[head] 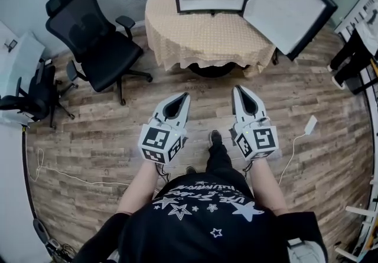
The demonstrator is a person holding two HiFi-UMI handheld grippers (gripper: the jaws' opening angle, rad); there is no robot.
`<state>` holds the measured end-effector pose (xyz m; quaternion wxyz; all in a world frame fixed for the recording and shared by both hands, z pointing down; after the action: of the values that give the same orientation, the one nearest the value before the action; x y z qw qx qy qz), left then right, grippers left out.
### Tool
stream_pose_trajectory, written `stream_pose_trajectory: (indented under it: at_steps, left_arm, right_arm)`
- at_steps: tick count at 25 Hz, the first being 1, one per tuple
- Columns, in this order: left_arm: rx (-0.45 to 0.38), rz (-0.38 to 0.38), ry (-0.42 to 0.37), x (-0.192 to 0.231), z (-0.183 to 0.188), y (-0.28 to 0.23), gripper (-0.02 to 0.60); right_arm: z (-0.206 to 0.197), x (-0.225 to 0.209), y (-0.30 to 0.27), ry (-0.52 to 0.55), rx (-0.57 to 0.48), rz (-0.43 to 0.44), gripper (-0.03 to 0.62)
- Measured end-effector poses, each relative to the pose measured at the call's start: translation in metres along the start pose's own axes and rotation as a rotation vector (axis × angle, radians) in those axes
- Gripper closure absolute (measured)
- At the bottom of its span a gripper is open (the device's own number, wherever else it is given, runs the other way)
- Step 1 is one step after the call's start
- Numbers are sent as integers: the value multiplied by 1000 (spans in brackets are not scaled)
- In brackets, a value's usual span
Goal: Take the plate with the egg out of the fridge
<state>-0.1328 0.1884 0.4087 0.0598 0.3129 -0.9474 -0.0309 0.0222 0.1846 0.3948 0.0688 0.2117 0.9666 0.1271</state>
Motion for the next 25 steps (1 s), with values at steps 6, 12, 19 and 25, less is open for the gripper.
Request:
stream_pose_trajectory:
  at_steps: [6, 12, 19, 25]
  left_arm:
    - [10, 6, -22, 15, 0, -56, 574]
    - [25, 27, -21, 25, -2, -118, 574]
    - [32, 84, -34, 39, -3, -173, 574]
    - [2, 117, -42, 43, -2, -225, 574]
  right_arm:
    - [-10, -41, -46, -20, -2, 22, 568]
    - [-19, -94, -89, -52, 8, 29, 568]
    - [-24, -141, -138, -60, 10, 92, 568]
    - [-33, -176, -168, -99, 11, 132, 568]
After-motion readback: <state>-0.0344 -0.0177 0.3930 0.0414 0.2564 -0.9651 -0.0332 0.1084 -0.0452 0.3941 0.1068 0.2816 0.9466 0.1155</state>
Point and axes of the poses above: the fingertips, and each gripper's own axes: y backward along the fingers, x to its left, z out of its top, the point moved 2 cm from there along y, backward along the fingers, and after that the axes turned 15 degrees about -x, right-handed, at the moved point
